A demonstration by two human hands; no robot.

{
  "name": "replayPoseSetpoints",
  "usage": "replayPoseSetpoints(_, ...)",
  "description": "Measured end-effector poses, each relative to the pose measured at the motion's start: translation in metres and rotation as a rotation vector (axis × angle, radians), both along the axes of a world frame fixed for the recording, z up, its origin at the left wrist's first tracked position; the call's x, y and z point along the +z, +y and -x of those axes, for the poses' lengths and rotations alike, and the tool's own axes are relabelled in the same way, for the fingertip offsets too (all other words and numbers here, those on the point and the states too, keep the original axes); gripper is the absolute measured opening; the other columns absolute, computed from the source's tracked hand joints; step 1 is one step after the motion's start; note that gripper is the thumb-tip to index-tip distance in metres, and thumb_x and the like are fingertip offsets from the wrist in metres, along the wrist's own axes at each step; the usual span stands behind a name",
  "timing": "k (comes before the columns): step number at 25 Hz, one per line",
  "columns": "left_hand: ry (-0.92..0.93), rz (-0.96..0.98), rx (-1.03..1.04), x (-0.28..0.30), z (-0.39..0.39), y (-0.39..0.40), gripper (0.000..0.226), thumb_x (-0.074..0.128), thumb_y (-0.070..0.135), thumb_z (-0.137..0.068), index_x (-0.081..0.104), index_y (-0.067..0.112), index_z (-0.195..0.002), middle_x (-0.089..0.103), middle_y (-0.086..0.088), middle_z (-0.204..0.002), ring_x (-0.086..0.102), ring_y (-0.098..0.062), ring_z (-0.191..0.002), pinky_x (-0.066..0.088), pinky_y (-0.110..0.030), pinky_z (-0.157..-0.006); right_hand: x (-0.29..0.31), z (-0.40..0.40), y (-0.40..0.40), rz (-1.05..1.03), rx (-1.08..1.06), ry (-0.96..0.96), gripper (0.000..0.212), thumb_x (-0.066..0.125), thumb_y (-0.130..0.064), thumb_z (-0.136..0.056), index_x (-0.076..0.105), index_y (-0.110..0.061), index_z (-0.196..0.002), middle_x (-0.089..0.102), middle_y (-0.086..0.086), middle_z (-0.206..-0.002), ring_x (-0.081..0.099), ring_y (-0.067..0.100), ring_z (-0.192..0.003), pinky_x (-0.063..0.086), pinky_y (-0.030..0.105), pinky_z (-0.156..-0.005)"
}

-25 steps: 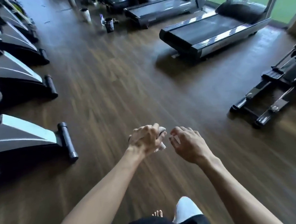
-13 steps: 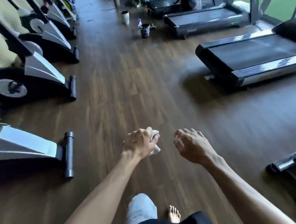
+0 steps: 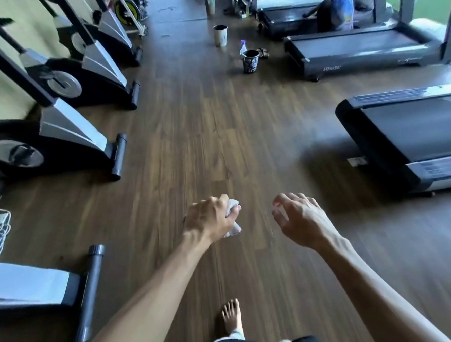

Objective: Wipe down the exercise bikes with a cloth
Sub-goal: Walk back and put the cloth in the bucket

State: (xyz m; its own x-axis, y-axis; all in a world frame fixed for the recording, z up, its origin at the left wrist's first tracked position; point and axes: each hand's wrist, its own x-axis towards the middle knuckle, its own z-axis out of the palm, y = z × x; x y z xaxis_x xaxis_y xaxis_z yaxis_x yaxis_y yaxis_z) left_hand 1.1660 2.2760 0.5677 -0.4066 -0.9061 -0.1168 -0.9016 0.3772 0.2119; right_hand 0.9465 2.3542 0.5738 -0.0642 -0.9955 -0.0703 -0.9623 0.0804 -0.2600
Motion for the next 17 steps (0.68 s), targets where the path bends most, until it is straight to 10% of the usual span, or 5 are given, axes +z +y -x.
replayPoseSetpoints(17, 0.053, 0.012, 0.150, 0.018, 0.264, -0.514, 0.037, 0.042, 0.053, -0.101, 0.052, 0.020, -0.086, 0.071, -0.005, -0.093, 0.069, -0.029, -0.087, 0.046, -0.034, -0.072, 0.016, 0.276, -0.535, 0.017, 0.124, 0.008, 0.028, 0.044, -0.044, -0.102, 0.055, -0.026, -0.122, 0.061, -0.004, -0.124, 0.050, 0.021, -0.124, 0.036, 0.036, -0.107)
